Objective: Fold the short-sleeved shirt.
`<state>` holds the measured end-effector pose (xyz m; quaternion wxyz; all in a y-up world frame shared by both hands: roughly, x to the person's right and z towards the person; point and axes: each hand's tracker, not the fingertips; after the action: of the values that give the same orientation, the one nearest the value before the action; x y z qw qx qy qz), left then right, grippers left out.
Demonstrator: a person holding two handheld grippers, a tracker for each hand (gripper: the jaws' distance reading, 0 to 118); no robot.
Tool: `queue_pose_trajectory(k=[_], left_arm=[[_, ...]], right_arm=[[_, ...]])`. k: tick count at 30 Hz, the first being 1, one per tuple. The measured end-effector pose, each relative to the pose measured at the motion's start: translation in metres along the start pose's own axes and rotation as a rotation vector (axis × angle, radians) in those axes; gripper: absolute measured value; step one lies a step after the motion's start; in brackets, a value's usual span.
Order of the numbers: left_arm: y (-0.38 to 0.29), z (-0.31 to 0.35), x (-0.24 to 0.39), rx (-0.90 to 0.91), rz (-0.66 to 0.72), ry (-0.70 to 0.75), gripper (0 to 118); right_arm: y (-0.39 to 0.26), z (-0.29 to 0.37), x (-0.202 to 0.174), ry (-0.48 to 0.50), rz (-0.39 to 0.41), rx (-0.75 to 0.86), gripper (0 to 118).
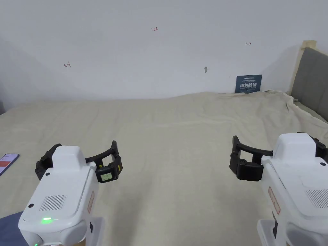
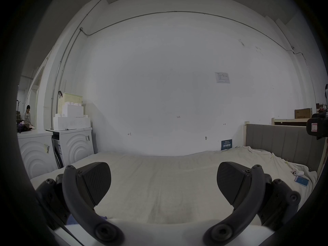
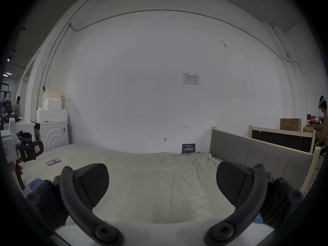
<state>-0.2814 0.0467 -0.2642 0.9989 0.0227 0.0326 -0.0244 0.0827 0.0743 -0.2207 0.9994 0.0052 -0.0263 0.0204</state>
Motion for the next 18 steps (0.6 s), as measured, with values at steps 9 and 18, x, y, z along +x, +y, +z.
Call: queue_pose_trajectory(k=[9, 18], left_arm=[[0.0013, 0.0005, -0.0016, 0.004, 0.007, 0.002, 118], [0.0007, -0.0006, -0.0005, -0.003, -0.006, -0.005, 118]], right_arm=[[0.0003, 0.0000, -0.0012, 0.003, 0.007, 0.002, 118], [0.0016, 0.0007, -0.0027, -0.002, 0.021, 0.010, 118]])
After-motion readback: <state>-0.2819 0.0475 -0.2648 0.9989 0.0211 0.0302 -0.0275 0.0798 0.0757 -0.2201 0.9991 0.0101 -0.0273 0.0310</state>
